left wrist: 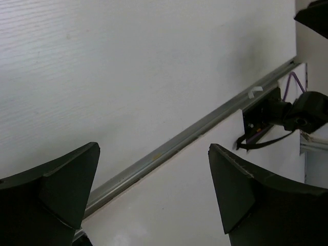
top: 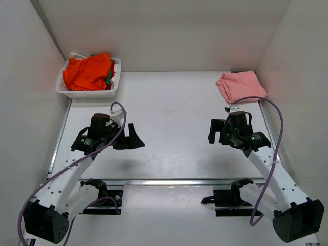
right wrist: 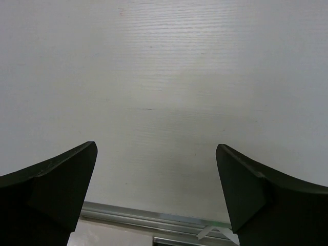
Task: Fold and stack the t-shirts
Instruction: Grab crumpled tshirt from bin with the left arm
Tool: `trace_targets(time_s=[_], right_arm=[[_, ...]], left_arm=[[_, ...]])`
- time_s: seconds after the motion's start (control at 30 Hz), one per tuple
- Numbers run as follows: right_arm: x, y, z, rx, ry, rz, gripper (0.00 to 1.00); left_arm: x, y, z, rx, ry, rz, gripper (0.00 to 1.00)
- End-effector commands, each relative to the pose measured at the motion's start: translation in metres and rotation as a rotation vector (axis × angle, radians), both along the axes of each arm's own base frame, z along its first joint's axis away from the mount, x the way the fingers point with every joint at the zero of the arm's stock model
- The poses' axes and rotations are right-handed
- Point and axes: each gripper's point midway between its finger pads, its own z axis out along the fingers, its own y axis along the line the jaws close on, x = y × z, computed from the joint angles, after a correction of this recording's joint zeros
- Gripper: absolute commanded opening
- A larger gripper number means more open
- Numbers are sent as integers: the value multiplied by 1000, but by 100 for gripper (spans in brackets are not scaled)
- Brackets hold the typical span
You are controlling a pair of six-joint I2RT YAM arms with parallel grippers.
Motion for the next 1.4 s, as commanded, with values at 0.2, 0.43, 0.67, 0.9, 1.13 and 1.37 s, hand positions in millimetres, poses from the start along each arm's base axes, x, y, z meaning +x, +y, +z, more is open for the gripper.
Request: trace_targets(time_s=[0.2,0.43,0.67,0.9,1.13,1.37], right_arm=[[23,37,42,110,-59,102,99],[38,54,61,100,-77,155,99],[71,48,60,105,-79,149,99],[104,75,49,118,-29,211,99],[120,81,37,125,17,213,99],[127,81,35,127,20,206,99]], left_arm=[[81,20,104,-1,-292,73,99],[254,93,137,184,-313,396,99],[381,177,113,50,-297,630,70],[445,216,71,143,-417,803,42],[477,227,37,118,-419,863,71],[492,240,24,125,-390,890,69]])
